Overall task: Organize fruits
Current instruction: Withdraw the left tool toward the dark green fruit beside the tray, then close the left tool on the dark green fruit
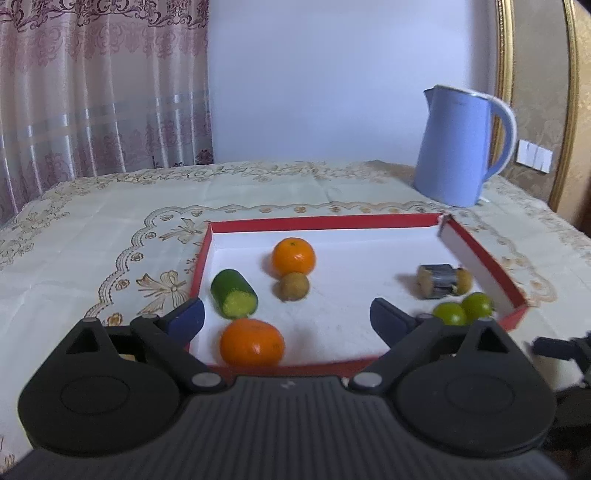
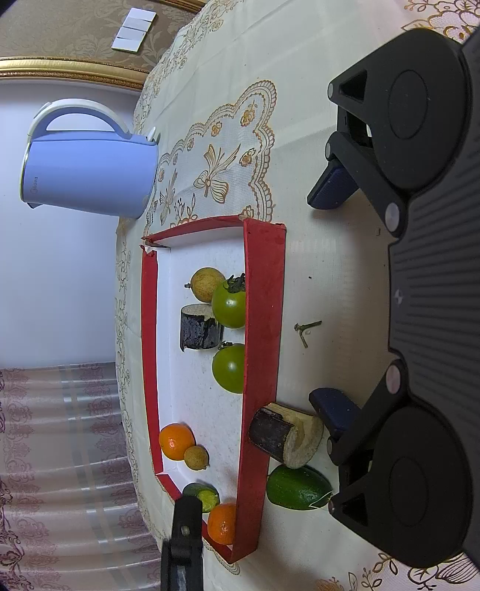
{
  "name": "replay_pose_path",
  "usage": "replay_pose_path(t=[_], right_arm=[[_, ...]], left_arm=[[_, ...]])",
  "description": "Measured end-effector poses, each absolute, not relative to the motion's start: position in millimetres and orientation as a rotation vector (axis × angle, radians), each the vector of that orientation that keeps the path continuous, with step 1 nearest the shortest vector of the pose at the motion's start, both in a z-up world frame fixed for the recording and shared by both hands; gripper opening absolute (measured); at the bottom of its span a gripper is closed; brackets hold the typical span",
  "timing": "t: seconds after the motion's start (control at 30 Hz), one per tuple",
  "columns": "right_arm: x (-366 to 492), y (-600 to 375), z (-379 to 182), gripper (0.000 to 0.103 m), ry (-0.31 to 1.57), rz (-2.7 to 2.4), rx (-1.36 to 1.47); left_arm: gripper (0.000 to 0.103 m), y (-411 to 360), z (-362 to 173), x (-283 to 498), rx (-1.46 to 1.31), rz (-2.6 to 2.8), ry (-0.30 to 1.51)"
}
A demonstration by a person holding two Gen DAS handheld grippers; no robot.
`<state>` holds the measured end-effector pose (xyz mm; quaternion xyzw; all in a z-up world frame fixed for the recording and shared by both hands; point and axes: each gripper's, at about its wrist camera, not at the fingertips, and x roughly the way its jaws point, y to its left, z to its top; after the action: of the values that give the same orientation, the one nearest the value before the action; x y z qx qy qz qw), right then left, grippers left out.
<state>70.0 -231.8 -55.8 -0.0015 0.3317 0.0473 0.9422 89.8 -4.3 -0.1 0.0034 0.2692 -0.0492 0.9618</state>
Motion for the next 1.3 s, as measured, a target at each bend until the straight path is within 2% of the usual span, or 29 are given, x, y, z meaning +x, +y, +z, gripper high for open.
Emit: replay_pose_path(t=[0.57,1.3], right_arm=[[69.3,-231.9,-55.6,0.103,0.676,0.097,-0.001],[69.7,-234.3,-55.1,0.103,0.674,0.101,0.015]], left_arm=[[0.101,-4.0,-18.6,34.9,-0.026,-0.178,0.598],[0.103,-35.2,-38.5,60.8,-0.012,-0.097,0.665]])
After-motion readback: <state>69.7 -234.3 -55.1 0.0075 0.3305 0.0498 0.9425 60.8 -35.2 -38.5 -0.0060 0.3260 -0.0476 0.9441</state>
